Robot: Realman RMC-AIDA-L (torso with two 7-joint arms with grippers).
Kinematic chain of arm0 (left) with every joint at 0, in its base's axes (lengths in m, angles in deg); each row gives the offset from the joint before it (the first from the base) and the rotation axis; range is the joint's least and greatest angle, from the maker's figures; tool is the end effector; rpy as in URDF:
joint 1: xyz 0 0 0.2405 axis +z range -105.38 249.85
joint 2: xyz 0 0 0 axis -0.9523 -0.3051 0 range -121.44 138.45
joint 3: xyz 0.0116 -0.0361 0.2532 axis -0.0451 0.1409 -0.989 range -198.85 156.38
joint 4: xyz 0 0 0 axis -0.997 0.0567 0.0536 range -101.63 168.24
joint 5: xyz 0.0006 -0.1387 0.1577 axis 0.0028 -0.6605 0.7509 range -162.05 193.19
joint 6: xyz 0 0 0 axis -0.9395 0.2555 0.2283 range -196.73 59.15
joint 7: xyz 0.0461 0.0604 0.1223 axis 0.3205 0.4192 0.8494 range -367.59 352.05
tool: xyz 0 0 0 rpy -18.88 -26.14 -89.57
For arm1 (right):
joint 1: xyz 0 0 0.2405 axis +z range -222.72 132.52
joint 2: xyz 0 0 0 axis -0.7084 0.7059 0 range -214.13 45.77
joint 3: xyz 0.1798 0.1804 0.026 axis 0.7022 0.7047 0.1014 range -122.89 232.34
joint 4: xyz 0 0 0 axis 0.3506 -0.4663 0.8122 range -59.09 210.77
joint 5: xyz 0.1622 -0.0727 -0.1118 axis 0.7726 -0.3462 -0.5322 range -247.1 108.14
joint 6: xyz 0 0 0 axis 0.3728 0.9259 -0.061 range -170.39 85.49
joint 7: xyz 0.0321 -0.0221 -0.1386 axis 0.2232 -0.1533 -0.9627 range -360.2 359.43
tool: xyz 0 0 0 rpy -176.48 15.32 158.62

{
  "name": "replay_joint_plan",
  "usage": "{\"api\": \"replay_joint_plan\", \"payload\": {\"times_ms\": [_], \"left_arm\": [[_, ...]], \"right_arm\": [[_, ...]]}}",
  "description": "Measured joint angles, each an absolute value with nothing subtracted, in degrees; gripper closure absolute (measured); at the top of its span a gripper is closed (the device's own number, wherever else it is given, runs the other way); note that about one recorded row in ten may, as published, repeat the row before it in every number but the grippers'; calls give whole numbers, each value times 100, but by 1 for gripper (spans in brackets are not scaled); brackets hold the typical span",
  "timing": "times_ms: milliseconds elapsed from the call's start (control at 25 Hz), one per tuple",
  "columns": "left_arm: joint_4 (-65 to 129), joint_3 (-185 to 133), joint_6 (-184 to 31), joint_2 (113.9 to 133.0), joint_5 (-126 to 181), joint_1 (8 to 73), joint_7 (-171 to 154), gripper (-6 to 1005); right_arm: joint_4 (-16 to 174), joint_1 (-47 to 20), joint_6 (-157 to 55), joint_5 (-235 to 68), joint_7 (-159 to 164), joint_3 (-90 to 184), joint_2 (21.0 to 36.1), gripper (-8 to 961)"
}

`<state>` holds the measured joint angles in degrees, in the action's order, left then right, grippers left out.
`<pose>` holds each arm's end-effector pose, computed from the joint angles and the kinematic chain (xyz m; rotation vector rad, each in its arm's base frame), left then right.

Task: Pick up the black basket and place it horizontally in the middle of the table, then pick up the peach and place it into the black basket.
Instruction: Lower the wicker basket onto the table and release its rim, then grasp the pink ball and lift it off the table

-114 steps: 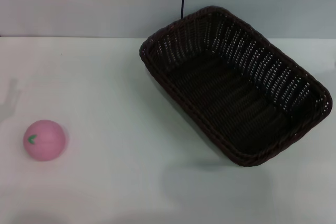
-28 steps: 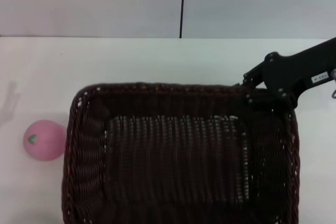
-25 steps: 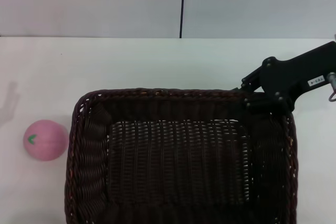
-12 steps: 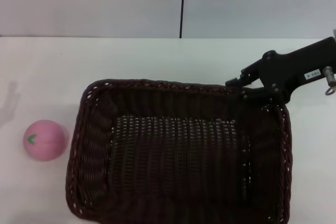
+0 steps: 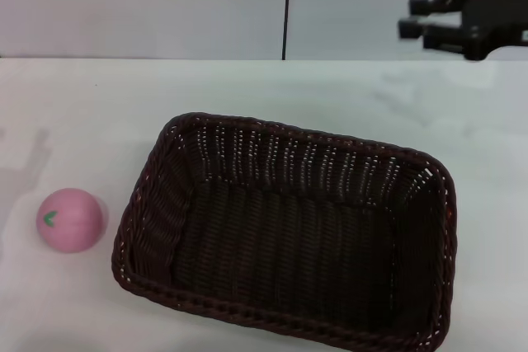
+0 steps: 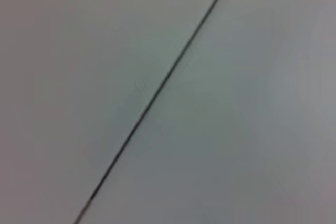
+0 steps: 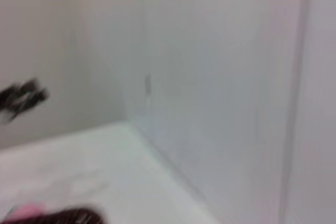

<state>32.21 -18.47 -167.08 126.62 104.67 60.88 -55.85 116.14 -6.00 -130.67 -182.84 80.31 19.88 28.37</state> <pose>-0.3629 0.2178 0.0420 -1.3926 -0.7627 -1.2854 0.2253 0.3929 0.0679 -2.6299 0.3813 0.6717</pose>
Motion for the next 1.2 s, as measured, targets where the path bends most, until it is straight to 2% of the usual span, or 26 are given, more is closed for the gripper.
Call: {"api": "replay_joint_plan", "payload": {"times_ms": [40, 120, 160, 200, 240, 360, 600, 760, 1200], "left_arm": [[3221, -1847, -16708, 12662, 10467, 6088, -5585, 305], [2964, -2141, -16740, 12654, 10470, 6083, -5666, 307], [2809, -2288, -16740, 12649, 10470, 6077, -5765, 307], [2495, -2544, -16698, 12645, 10470, 6073, -5954, 308], [2495, -2544, -16698, 12645, 10470, 6073, -5954, 309], [1917, -3206, -16440, 12594, 10473, 6093, -6114, 311], [1166, -4436, -15997, 12413, 10489, 6340, -6249, 315], [1045, -4598, -15915, 12364, 10707, 6452, -6247, 318], [975, -4637, -15640, 12420, 11954, 6481, -6223, 325]], "right_arm": [[11614, -600, -13067, -18284, 8031, 1988, 2837, 539], [11606, -940, -12988, -17853, 7780, 2145, 2961, 530], [11575, -1129, -12967, -17574, 7607, 2190, 3036, 525], [11433, -1489, -12956, -17074, 7237, 2225, 3178, 520], [11433, -1489, -12956, -17074, 7237, 2225, 3178, 516], [10880, -2161, -13124, -15835, 6263, 2296, 3404, 502], [9788, -2823, -13470, -14187, 4952, 2367, 3434, 474], [9748, -2974, -13471, -14061, 4898, 2610, 3429, 456], [9508, -2889, -13260, -14039, 4852, 2992, 3429, 409]]}}
